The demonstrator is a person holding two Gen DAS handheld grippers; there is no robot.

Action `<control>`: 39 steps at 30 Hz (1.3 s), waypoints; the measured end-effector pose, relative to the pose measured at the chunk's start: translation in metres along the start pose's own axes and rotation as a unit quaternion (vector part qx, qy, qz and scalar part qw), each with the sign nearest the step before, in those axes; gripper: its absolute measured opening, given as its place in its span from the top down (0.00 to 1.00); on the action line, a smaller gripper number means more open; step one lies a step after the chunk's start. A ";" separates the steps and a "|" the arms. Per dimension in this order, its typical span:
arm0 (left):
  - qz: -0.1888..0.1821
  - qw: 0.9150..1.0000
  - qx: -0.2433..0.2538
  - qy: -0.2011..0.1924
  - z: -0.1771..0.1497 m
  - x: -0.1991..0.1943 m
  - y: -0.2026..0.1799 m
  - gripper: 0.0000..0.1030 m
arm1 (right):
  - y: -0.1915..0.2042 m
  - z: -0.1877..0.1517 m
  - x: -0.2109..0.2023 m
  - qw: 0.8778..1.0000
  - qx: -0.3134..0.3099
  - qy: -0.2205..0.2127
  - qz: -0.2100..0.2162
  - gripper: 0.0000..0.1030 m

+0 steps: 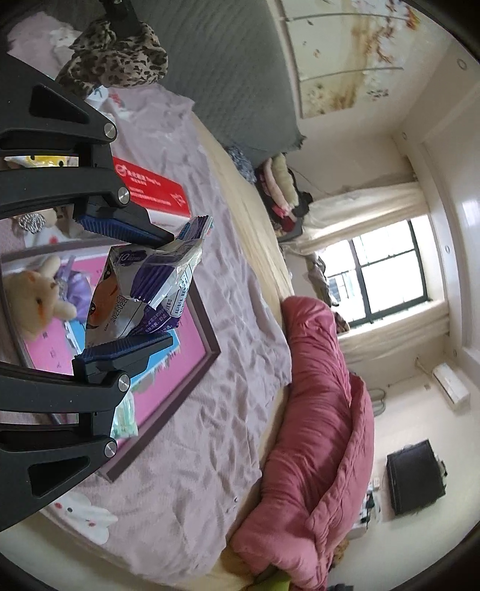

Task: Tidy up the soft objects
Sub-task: 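Lift the snack packet with the right gripper over the pink tray while the left gripper carries the scrunchie, then lower the snack packet onto the tray and open the right gripper while the left gripper lowers the scrunchie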

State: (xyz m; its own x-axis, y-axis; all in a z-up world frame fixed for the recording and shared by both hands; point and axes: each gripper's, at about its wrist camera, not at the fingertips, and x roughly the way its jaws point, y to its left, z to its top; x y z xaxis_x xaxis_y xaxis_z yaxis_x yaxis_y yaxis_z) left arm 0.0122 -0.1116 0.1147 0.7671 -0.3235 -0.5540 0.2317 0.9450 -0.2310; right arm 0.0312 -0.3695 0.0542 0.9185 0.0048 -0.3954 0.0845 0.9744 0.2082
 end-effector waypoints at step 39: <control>-0.037 0.994 0.030 0.099 -0.006 0.162 -0.089 0.91 | -0.046 0.000 0.009 0.998 0.058 0.006 -0.025 0.53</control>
State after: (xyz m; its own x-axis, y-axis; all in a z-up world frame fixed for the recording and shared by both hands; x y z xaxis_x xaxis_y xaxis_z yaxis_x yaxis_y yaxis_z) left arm 0.1119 -0.2483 0.0410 0.6149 -0.3904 -0.6852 0.3238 0.9172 -0.2320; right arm 0.0357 -0.4148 0.0410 0.9074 -0.0399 -0.4183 0.1749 0.9410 0.2897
